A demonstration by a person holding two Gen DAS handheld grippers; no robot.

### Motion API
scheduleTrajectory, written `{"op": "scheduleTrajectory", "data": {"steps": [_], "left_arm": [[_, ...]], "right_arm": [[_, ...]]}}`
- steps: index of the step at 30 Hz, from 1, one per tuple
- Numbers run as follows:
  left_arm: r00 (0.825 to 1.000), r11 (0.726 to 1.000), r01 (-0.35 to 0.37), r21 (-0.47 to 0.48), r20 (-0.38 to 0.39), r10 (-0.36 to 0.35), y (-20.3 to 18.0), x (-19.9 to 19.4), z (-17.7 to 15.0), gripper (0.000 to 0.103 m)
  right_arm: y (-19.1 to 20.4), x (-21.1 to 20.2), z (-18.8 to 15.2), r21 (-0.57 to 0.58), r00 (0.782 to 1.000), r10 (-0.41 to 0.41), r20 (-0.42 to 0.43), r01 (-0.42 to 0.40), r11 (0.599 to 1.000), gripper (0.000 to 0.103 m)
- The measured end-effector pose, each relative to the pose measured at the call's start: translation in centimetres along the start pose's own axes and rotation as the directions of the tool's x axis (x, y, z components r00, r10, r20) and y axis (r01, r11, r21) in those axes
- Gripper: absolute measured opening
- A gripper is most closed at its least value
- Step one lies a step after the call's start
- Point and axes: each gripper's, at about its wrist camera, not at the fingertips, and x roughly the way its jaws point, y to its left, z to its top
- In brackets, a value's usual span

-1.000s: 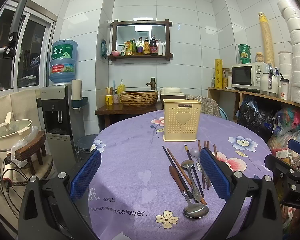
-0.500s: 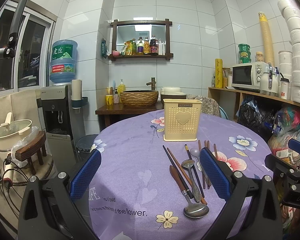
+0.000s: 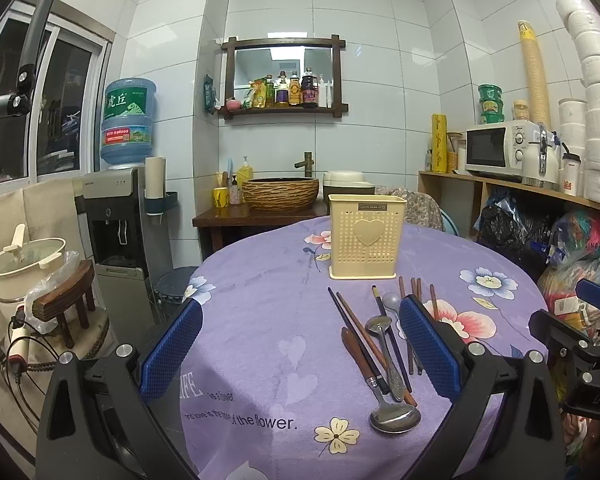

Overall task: Organize utensils
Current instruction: 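Lower the left tool onto the wooden-handled spoon and close on it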

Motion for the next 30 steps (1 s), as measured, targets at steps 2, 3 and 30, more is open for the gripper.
{"op": "scheduleTrajectory", "data": {"steps": [2, 3, 30], "left_arm": [[1.000, 1.000, 0.000, 0.007, -0.003, 0.000, -0.1, 0.0, 0.0, 0.098], [1.000, 1.000, 0.000, 0.008, -0.005, 0.000, -0.2, 0.0, 0.1, 0.098], [0.986, 0.999, 0.032, -0.024, -0.164, -0.036, 0.3, 3.9, -1.1, 0.098]], "right_arm": [[0.0, 0.1, 0.0, 0.002, 1.000, 0.001, -0.005, -0.001, 1.000, 0.098], [-0.1, 0.0, -0.1, 0.003, 1.000, 0.002, -0.005, -0.002, 1.000, 0.098], [-0.1, 4.1, -0.9, 0.022, 0.984, 0.052, -0.171, -0.049, 0.999, 0.098]]}}
